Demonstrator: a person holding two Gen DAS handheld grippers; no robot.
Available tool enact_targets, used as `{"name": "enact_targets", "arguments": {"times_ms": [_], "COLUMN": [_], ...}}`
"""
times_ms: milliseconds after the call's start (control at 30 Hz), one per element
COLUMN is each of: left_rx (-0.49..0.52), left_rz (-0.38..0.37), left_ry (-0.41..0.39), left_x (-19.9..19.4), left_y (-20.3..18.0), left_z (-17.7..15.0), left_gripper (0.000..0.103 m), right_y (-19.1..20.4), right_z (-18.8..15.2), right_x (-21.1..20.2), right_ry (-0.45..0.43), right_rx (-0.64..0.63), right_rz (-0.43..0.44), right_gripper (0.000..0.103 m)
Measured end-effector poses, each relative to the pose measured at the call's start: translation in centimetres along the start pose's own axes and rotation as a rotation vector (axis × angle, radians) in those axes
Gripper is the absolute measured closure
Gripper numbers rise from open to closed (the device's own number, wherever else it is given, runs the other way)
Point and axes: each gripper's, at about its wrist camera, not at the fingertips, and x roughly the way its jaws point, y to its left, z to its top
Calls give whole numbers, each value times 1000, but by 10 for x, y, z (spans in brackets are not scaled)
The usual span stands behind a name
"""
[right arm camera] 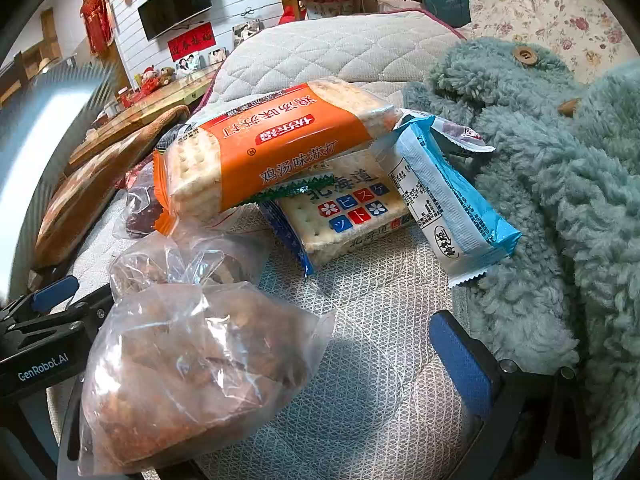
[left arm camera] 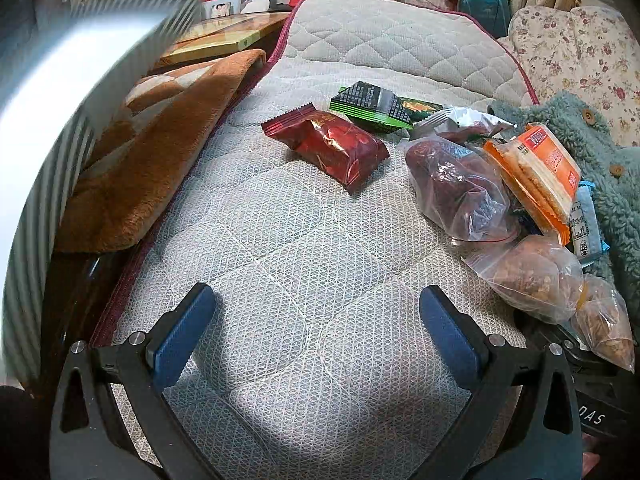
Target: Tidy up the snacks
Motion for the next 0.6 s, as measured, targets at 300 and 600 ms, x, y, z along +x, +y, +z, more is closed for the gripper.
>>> {"name": "enact_targets", "arguments": {"times_ms": [300, 600], "left_rx": [0, 0], "left_rz": [0, 0], "left_ry": [0, 0], "left_x": [0, 0], "left_y": [0, 0], "left_z": [0, 0], "left_gripper": [1, 1], "right_y": [1, 0], "right_z": [0, 0], "right_x": [0, 1], "right_ry": [0, 1], "right_rx": [0, -1], "right_rz": [-1, -3], "right_gripper": [0, 0]}}
